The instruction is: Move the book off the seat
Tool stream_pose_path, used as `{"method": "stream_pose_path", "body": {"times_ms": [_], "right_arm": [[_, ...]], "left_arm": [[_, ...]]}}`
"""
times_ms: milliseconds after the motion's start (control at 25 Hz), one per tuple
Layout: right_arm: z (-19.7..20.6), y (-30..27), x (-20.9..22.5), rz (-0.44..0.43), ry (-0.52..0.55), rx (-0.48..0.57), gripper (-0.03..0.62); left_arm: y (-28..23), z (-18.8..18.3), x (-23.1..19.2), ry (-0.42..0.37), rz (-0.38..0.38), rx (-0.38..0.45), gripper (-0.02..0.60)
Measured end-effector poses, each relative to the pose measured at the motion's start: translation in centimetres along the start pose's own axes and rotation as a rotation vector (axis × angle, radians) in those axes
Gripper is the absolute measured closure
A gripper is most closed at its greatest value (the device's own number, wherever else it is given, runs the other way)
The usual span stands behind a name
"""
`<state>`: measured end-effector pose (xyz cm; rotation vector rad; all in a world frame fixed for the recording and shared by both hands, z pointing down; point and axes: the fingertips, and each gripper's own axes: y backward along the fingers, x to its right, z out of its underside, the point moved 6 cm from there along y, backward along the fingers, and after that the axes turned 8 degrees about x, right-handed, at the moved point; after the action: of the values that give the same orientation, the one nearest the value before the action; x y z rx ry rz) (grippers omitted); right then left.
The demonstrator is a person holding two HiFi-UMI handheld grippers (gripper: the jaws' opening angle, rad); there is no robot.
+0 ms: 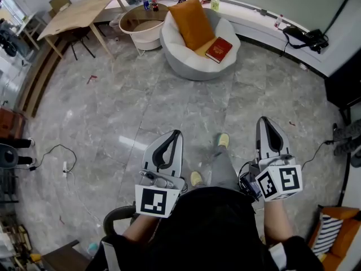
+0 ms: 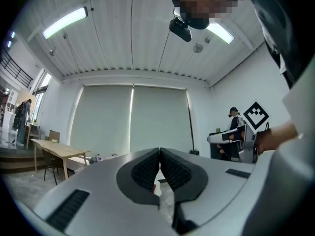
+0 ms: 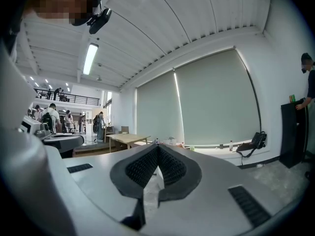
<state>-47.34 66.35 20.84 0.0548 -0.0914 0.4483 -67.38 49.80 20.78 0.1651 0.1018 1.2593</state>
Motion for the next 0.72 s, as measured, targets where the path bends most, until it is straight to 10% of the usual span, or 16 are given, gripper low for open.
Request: {"method": "stream_pose_path", "body": {"times_ms": [720], "right_arm": [[0.8,-2.5,1.1,-0.015,-0.006,0.006,0.583]], "left_arm": [[-2.2,0.8,0.2,-0.045,0.019,-0.003,0.568]]}}
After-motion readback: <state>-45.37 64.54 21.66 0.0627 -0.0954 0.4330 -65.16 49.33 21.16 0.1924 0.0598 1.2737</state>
